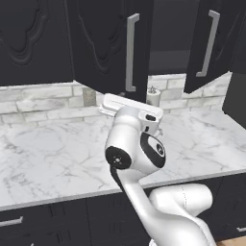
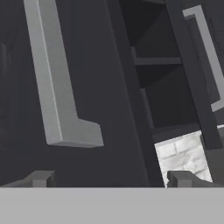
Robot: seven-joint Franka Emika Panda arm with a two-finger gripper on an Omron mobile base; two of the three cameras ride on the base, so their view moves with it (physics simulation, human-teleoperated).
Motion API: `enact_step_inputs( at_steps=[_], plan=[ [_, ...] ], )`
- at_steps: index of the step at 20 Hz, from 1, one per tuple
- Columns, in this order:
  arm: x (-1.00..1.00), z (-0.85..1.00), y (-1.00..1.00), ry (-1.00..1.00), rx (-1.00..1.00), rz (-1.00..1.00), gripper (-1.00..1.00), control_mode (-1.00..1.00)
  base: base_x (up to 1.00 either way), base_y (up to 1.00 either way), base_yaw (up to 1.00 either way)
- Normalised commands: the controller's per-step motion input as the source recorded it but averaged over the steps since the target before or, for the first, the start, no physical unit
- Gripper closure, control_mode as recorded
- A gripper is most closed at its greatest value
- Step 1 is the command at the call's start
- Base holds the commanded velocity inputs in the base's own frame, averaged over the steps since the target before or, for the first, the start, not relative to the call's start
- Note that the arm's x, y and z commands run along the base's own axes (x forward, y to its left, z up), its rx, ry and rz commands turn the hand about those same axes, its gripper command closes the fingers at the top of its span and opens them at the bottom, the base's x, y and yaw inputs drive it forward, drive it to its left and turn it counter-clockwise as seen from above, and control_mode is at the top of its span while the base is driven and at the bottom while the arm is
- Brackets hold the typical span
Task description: Close all open cabinet doors.
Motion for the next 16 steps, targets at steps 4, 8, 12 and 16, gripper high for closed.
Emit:
enact_step_inputs(
  at_steps=[4,8,12,16],
  plan=[
    [0.01,0.00,0.24,0.00,0.00,-0.09,-1.00,-1.00,0.00,0.00,0.00],
    [0.13,0.00,0.16,0.00,0.00,-0.11,-1.00,-1.00,0.00,0.00,0.00],
    [0.02,0.00,0.04,0.00,0.00,-0.07,-1.00,-1.00,0.00,0.00,0.00],
    [-0.21,0.00,0.00,0.00,0.00,-0.04,-1.00,-1.00,0.00,0.00,0.00]
  ],
)
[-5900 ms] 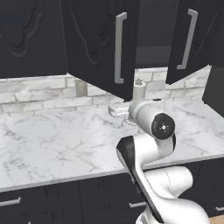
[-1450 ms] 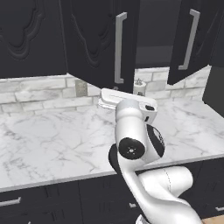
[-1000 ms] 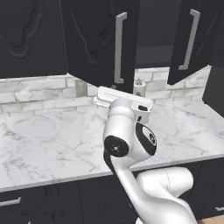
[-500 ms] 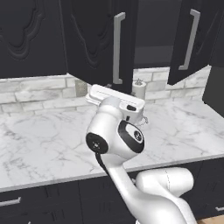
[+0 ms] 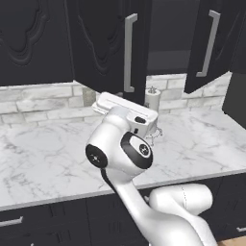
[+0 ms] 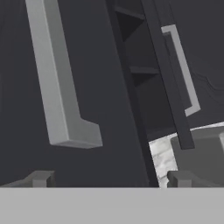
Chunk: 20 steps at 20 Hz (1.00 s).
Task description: Close all open cabinet doors.
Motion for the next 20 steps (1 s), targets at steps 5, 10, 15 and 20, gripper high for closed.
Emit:
enact_step_inputs(
  at_steps=[5,10,15,20],
  plan=[
    [-0.26,0.00,0.00,0.00,0.00,-0.03,-1.00,-1.00,0.00,0.00,0.00],
    [0.00,0.00,0.04,0.00,-0.02,-0.11,-1.00,-1.00,0.00,0.00,0.00],
    [0.20,0.00,0.13,0.00,-0.01,-0.11,-1.00,-1.00,0.00,0.00,0.00],
    [0.29,0.00,0.21,0.00,-0.01,-0.11,-1.00,-1.00,0.00,0.00,0.00]
  ],
)
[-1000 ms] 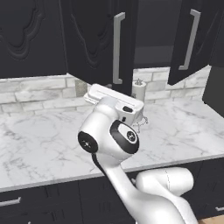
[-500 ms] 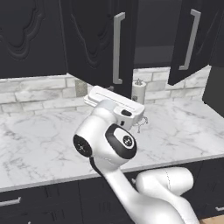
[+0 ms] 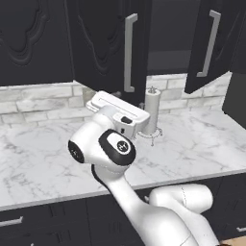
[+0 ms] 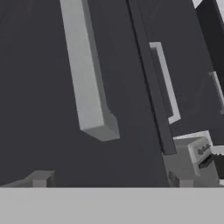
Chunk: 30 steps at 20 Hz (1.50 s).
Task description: Close all open cabinet doors.
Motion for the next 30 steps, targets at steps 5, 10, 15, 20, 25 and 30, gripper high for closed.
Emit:
enact_step_inputs(
  at_steps=[5,10,15,20,25,30],
  plan=[
    [0.38,0.00,0.01,0.00,0.00,-0.03,-1.00,-1.00,0.00,0.00,0.00],
    [0.39,0.00,-0.05,0.00,0.00,0.00,-1.00,-1.00,0.00,0.00,0.00],
    [0.43,0.00,-0.15,0.00,0.00,0.00,-1.00,-1.00,0.00,0.00,0.00],
    [0.44,0.00,-0.09,0.00,0.00,0.00,-1.00,-1.00,0.00,0.00,0.00],
    [0.37,0.00,-0.02,0.00,0.00,0.00,-1.00,-1.00,0.00,0.00,0.00],
    [0.35,0.00,-0.01,0.00,0.00,0.00,-1.00,-1.00,0.00,0.00,0.00]
  ],
)
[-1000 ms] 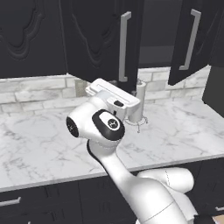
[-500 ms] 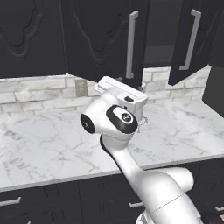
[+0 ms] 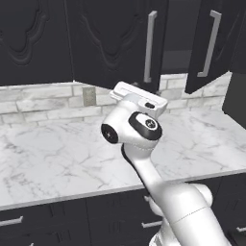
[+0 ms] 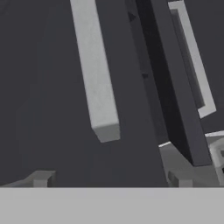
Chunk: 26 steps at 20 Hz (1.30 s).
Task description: Close all open cabinet doors.
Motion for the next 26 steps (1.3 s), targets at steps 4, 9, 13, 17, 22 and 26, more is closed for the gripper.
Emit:
enact_step_inputs(
  at_steps=[4,9,13,17,22,26],
  plan=[
    [0.38,0.00,0.00,0.00,0.00,0.01,-1.00,-1.00,0.00,0.00,0.00],
    [0.44,0.00,0.00,0.00,0.00,0.05,-1.00,-1.00,0.00,0.00,0.00],
    [0.53,0.00,0.00,0.00,0.00,0.10,-1.00,-1.00,0.00,0.00,0.00],
    [0.46,0.00,-0.04,0.00,0.00,0.12,-1.00,-1.00,0.00,0.00,0.00],
    [0.37,0.00,-0.08,0.00,0.00,0.14,-1.00,-1.00,0.00,0.00,0.00],
    [0.30,0.00,-0.07,0.01,0.00,0.15,-1.00,-1.00,0.00,0.00,0.00]
  ],
)
